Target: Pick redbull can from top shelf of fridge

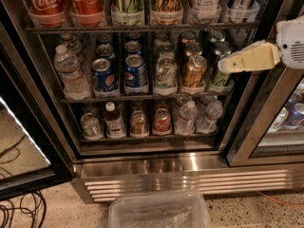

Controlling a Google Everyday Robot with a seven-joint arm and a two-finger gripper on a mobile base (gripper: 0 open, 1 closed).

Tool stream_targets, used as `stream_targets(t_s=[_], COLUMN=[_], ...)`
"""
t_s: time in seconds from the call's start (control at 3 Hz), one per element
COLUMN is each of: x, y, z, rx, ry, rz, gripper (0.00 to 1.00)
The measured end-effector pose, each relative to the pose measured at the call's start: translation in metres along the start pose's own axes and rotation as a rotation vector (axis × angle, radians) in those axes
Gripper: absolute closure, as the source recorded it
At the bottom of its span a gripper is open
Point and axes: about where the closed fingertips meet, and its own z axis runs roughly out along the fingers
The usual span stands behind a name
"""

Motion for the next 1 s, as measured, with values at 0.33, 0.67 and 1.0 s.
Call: stream_targets(t_s=[0.33, 0.67, 1.0], x=[-0.019, -0.032, -0.040], y=[-0.017, -0.030, -0.039], z=[0.001, -0.001, -0.003], rx=[0.065, 0.123, 0.180], ry=[-0.069, -0.126, -0.186], rz=[-0.002, -0.001, 0.020], gripper=[0.08, 0.16, 0.18])
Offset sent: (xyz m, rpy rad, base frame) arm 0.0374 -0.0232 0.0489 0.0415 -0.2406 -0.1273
